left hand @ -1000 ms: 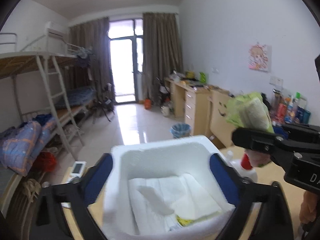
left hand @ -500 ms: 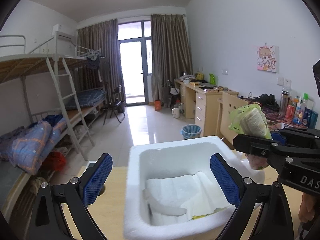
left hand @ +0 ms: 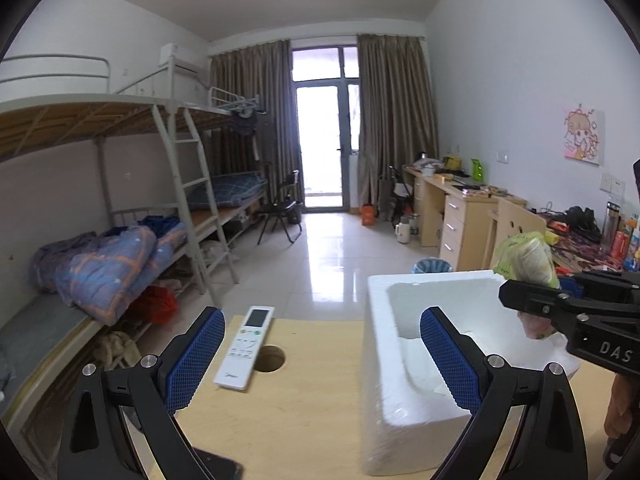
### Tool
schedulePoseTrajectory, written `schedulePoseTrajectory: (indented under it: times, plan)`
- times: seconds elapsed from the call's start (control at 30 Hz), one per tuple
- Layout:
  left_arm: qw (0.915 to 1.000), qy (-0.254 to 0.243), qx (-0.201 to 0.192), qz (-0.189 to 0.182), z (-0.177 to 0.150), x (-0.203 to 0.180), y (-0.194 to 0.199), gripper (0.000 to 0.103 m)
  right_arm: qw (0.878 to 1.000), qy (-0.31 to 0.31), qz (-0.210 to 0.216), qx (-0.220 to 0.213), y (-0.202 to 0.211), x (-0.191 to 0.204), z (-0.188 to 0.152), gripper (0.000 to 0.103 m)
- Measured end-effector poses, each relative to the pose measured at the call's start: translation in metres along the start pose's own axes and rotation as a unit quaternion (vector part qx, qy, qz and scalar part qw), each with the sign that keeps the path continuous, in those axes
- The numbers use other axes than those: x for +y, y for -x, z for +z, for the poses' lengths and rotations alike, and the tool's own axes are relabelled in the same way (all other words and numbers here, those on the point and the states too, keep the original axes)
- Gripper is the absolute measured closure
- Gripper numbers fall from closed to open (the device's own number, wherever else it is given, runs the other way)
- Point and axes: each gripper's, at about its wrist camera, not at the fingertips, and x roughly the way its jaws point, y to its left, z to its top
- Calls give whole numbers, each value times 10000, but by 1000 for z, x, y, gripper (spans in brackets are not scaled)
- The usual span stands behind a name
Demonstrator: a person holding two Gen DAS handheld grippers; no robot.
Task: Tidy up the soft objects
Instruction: 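Lower the wrapped soap into the foam box and open the right gripper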
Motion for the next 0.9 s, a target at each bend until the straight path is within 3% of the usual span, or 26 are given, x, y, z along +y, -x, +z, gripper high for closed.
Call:
schedulePoseTrajectory:
  times: [0.2,0.67,0.73,0.87,0.9]
  plan:
    - [9998,113,-54,174,-3,11,10,4,9999,29,104,69,-7,6,-1,76]
    - [9994,185,-146,242,-2,13,20,4,9999,-95,-98,78,-13,3,-1,76]
    - [9994,209,-147,236,-2,12,20,4,9997,-161,-128,88,-14,1,0,68]
    - [9993,222,-161,254,-1,13,22,4,9994,-306,-174,63,-15,-4,-1,39]
    - [9993,229,-170,243,-1,13,22,4,9993,-299,-198,43,-15,-3,-1,37]
